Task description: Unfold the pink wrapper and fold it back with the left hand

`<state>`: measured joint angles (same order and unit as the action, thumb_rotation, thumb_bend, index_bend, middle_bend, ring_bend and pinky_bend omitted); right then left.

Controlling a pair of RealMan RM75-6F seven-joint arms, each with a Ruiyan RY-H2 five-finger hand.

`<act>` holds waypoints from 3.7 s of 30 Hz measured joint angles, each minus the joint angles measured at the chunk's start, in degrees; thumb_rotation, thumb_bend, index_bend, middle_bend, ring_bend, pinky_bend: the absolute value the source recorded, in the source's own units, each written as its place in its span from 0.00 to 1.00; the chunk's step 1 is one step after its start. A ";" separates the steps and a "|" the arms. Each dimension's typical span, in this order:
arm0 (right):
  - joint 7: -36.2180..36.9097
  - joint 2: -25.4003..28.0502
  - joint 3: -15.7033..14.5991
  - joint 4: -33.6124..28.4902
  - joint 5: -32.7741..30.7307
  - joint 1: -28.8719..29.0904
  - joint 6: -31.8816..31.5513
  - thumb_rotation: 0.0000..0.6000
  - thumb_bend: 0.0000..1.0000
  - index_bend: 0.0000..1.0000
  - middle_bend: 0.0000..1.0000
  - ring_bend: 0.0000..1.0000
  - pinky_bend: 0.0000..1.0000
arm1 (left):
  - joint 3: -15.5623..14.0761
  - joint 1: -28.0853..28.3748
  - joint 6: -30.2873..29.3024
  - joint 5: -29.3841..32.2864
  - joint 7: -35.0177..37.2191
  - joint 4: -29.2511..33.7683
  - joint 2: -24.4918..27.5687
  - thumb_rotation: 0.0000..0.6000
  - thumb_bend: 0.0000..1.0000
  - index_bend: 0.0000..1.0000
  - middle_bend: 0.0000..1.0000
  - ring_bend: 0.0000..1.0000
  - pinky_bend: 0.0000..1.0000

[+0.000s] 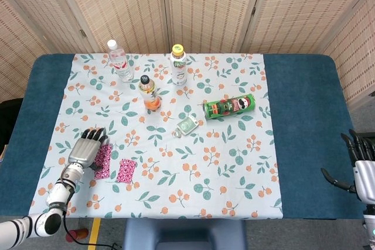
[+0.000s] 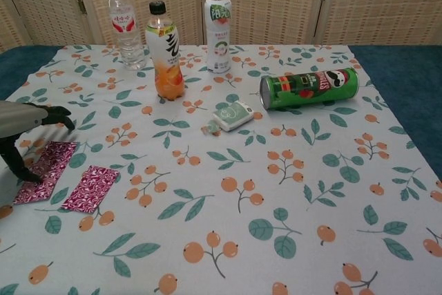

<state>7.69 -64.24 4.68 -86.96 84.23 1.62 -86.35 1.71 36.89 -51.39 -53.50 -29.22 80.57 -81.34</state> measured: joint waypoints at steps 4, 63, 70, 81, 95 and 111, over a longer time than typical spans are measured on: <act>-0.03 0.01 0.03 -0.01 -0.13 -0.06 -0.03 0.54 0.30 0.00 0.00 0.00 0.00 | 0.62 0.58 0.80 1.00 0.06 -1.18 -0.37 1.00 0.15 0.17 0.00 0.00 0.00; 0.35 -0.02 0.18 0.36 -1.01 -0.67 0.17 0.53 0.30 0.00 0.00 0.00 0.00 | 3.06 5.15 4.55 10.03 -1.85 -8.36 -3.76 1.00 0.15 0.16 0.00 0.00 0.00; 0.24 0.04 0.22 0.14 -1.03 -0.74 0.06 0.54 0.30 0.00 0.00 0.00 0.00 | 3.78 5.73 4.88 9.95 -0.58 -9.47 -4.18 1.00 0.15 0.16 0.00 0.00 0.00; 0.25 0.05 0.46 0.11 -0.45 -0.23 0.15 0.53 0.30 0.00 0.00 0.00 0.00 | 3.39 4.56 1.94 6.51 0.77 -3.88 -1.18 1.00 0.15 0.16 0.00 0.00 0.00; 1.64 0.04 0.22 1.02 0.42 -0.56 -0.86 0.54 0.30 0.00 0.00 0.00 0.00 | -0.59 0.40 -2.74 -9.53 6.43 12.58 8.35 1.00 0.19 0.21 0.00 0.00 0.00; 4.74 -1.07 -0.11 4.40 0.52 -0.20 0.32 0.54 0.30 0.00 0.00 0.00 0.00 | -3.36 1.13 -1.29 -5.01 -1.75 18.13 5.28 1.00 0.23 0.23 0.00 0.00 0.00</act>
<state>12.42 -65.31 4.57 -82.56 84.75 1.42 -86.03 -1.66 38.02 -52.69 -58.51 -30.97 98.71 -76.06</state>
